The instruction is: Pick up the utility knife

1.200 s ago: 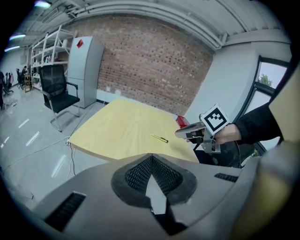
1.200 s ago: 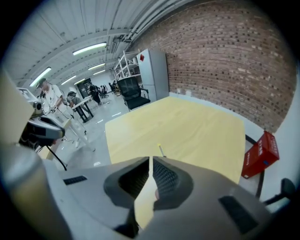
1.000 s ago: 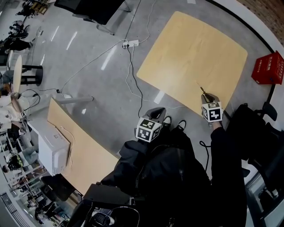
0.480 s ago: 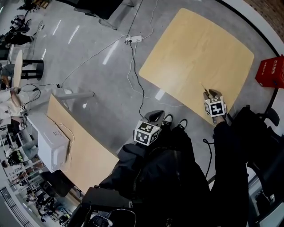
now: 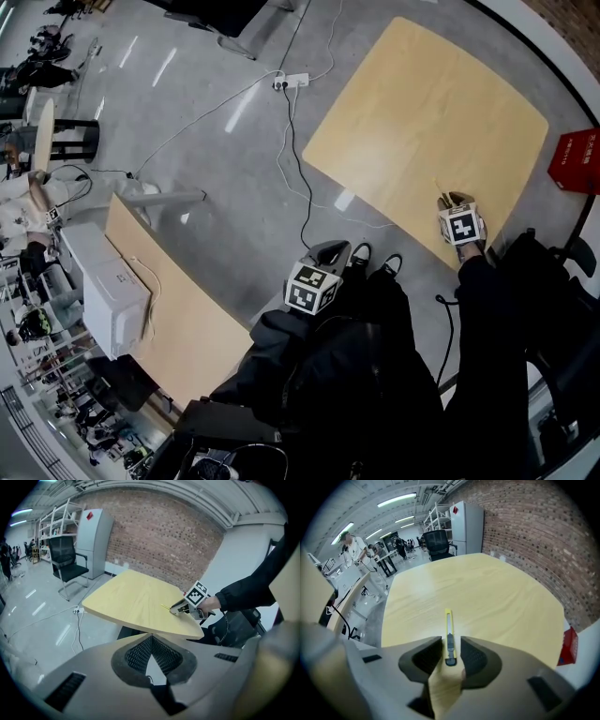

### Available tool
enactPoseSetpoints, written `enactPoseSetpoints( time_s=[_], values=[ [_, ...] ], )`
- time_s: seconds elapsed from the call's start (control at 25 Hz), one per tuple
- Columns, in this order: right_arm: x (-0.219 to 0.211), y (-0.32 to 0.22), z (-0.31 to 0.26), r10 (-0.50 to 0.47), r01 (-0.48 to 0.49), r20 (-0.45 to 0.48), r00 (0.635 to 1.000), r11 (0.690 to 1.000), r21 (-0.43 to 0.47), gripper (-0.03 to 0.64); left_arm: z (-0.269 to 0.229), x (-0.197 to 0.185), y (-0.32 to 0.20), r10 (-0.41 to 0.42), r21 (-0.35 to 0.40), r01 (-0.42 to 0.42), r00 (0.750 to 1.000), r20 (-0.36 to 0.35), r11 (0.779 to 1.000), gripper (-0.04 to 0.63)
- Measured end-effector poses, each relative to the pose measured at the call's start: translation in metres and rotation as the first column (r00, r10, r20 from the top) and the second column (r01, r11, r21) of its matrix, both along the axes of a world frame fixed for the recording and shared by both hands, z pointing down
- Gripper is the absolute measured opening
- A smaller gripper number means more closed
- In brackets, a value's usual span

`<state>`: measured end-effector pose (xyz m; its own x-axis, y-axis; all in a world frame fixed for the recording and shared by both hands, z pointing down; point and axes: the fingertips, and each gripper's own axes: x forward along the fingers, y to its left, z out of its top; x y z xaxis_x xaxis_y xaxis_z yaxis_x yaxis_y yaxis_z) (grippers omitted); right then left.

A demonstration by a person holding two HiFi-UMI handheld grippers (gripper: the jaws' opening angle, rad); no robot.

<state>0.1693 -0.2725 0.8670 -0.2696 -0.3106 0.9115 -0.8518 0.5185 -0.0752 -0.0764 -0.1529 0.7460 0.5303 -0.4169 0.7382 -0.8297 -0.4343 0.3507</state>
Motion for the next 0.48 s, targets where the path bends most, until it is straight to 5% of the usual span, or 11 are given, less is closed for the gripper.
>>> enactPoseSetpoints(
  time_s=[0.48],
  values=[
    [-0.0024,0.0002,-0.0004,0.015,-0.014,-0.018,1.000,1.000,0.016,0.069,-0.0007,-0.0018,0.0071,0.006,0.000,-0.006,1.000,-0.001,1.000,0.002]
  ],
)
